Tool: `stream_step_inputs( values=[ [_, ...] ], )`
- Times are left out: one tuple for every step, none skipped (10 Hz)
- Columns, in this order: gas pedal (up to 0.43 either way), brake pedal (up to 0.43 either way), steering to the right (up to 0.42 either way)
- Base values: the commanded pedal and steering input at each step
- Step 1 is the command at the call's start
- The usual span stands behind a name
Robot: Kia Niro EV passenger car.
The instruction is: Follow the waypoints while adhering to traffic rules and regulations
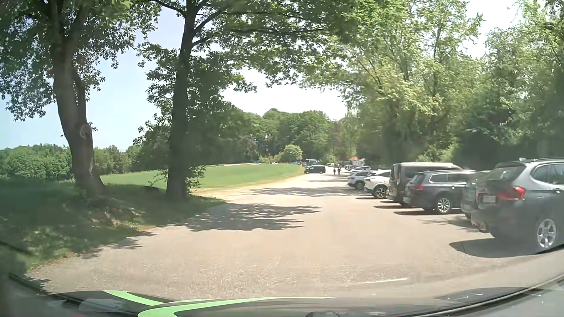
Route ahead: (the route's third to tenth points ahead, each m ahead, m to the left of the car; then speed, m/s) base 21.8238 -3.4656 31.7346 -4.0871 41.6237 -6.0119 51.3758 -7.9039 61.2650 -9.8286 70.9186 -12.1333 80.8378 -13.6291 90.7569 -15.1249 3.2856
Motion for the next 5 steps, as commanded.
stream_step_inputs(
  values=[
    [0.000,0.195,0.025],
    [0.000,0.171,0.005],
    [0.000,0.171,0.006],
    [0.000,0.104,0.020],
    [0.000,0.067,0.033]
  ],
)
